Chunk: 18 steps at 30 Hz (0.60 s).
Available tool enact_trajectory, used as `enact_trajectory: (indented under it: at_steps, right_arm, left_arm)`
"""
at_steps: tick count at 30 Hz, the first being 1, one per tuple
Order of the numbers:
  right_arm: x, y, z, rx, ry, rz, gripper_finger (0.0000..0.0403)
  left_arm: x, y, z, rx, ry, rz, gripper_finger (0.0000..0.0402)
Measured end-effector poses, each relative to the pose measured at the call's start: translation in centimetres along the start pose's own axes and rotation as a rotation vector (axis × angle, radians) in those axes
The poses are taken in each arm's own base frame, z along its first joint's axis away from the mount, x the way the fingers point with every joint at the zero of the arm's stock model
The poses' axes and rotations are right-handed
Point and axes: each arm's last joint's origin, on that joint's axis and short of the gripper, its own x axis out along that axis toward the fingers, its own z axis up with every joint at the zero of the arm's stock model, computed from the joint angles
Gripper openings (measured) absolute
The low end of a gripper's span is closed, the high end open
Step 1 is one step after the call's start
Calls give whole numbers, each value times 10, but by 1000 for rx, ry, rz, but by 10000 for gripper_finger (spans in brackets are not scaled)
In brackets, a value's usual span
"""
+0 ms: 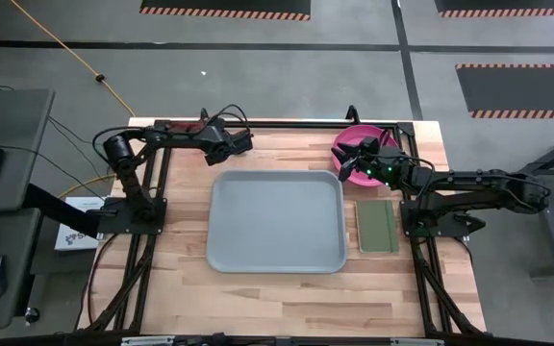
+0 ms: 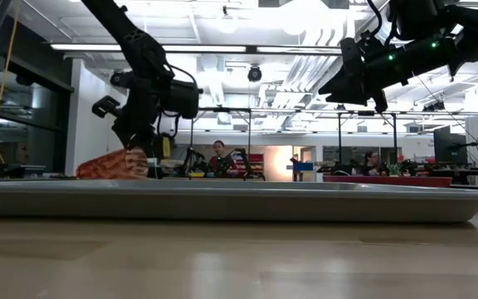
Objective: Pick and place plate/cup/fork/spoon on tray
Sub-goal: Adjust the brown cup
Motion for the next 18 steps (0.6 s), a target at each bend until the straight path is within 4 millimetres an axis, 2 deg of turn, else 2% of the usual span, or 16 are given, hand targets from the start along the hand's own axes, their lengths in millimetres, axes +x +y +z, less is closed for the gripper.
enact_trajectory:
  at_steps: [18]
  right_arm:
    - [0, 0, 0, -1, 0, 0, 135]
  left_arm:
    - [-8, 6, 5, 29, 2, -37, 23]
